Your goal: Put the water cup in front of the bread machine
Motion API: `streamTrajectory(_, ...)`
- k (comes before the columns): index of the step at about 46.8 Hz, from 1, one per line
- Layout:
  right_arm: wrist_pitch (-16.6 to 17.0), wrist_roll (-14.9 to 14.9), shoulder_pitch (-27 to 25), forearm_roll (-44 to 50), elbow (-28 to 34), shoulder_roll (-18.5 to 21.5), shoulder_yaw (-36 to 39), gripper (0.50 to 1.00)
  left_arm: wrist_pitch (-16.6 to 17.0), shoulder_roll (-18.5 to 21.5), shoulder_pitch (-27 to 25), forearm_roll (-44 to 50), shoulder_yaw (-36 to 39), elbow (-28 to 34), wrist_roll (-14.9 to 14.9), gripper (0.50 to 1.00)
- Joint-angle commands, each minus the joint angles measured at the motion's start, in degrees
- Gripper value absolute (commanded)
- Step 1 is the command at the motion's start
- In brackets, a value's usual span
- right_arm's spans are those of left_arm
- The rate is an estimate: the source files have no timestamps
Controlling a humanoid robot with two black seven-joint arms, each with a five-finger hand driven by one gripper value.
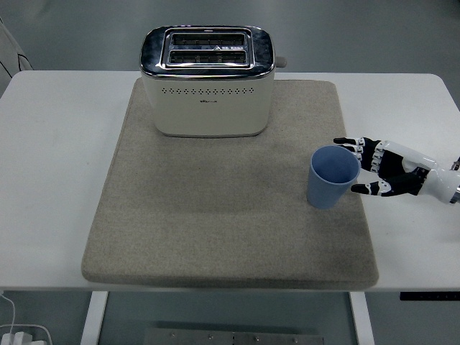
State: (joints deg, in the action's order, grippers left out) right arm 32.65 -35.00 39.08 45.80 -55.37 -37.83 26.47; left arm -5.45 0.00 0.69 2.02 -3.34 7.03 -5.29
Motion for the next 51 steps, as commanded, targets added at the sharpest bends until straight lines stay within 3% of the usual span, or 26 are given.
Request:
streamTrajectory(1,-1.19,0.0,-0.15,-0.01,0.0,0.82,-0.01,0.928,0.0,0.0,0.01,0.0,0.0,0.0,0.02,1.0)
streamTrajectory(25,-3.91,0.0,-0.15,-0.1,0.0,5.22,-0.19,0.924,0.0,0.0,0.01,0.0,0.0,0.0,0.02,1.0)
streamTrajectory(32,-4.97,0.0,-0.23,-0.01,0.0,6.53,-0.36,0.901,0.0,0.0,0.01,0.0,0.0,0.0,-0.07,1.0)
streamTrajectory(34,-4.97,0.0,-0.23,-0.01,-0.09,6.8,-0.36,0.871,0.0,0.0,0.1,0.0,0.0,0.0,0.02,1.0)
streamTrajectory(42,-5.93,0.0,-0.06,0.08,-0.09,6.89,-0.36,0.64,0.0,0.0,0.01,0.0,0.0,0.0,-0.07,1.0)
streamTrajectory(51,-6.02,0.0,0.38,0.26,-0.44,8.47,-0.28,0.523,0.0,0.0,0.01,0.0,0.0,0.0,0.02,1.0)
